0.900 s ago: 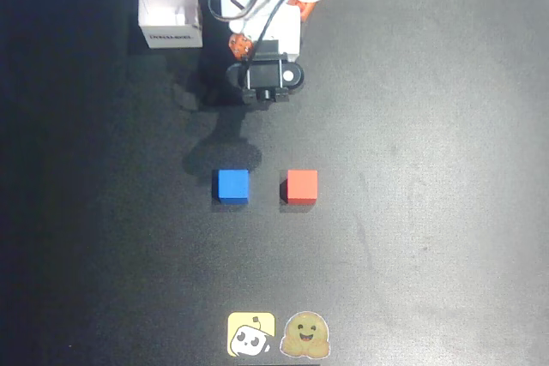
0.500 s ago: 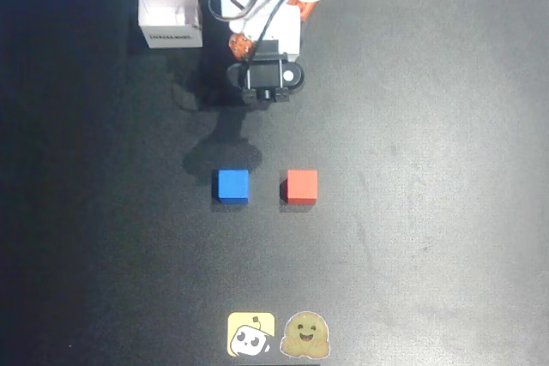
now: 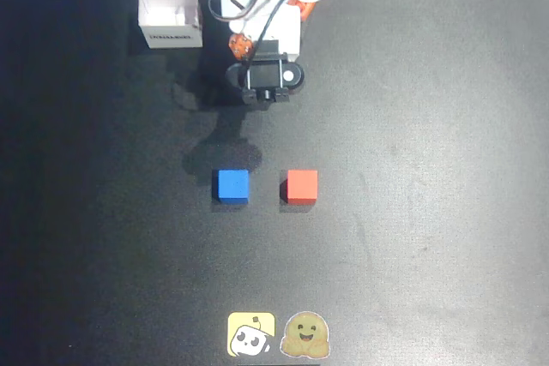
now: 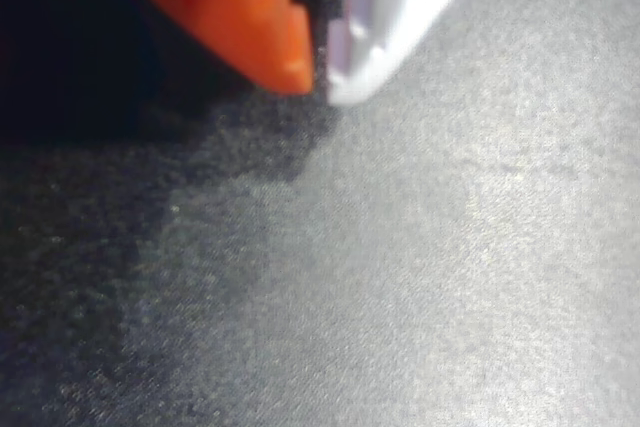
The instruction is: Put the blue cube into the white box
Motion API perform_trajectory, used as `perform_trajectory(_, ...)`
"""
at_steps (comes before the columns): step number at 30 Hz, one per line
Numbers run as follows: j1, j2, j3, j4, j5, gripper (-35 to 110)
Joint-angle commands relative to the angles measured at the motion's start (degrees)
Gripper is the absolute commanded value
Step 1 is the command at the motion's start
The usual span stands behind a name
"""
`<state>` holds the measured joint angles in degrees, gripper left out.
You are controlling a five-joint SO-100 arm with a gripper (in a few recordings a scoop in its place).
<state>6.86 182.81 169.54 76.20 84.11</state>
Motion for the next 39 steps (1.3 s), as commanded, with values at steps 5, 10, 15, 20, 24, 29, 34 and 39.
perform_trajectory(5,-0.26,0.26,-0.26,0.18,0.26,0)
perform_trajectory(10,-0.35,0.26,-0.26,0.18,0.18,0)
perform_trajectory(15,-0.35,0.26,-1.41,-0.97,-0.53,0)
perform_trajectory(20,-0.35,-1.05,-5.45,-0.44,-1.14,0)
perform_trajectory(24,-0.35,-15.21,-14.41,-2.20,-0.97,0)
perform_trajectory(29,0.00,-36.12,-30.06,-1.49,-0.97,0)
perform_trajectory(34,0.44,-51.77,-39.81,-3.34,-0.88,0)
perform_trajectory(39,1.41,-66.80,-50.71,-3.87,-0.88,0)
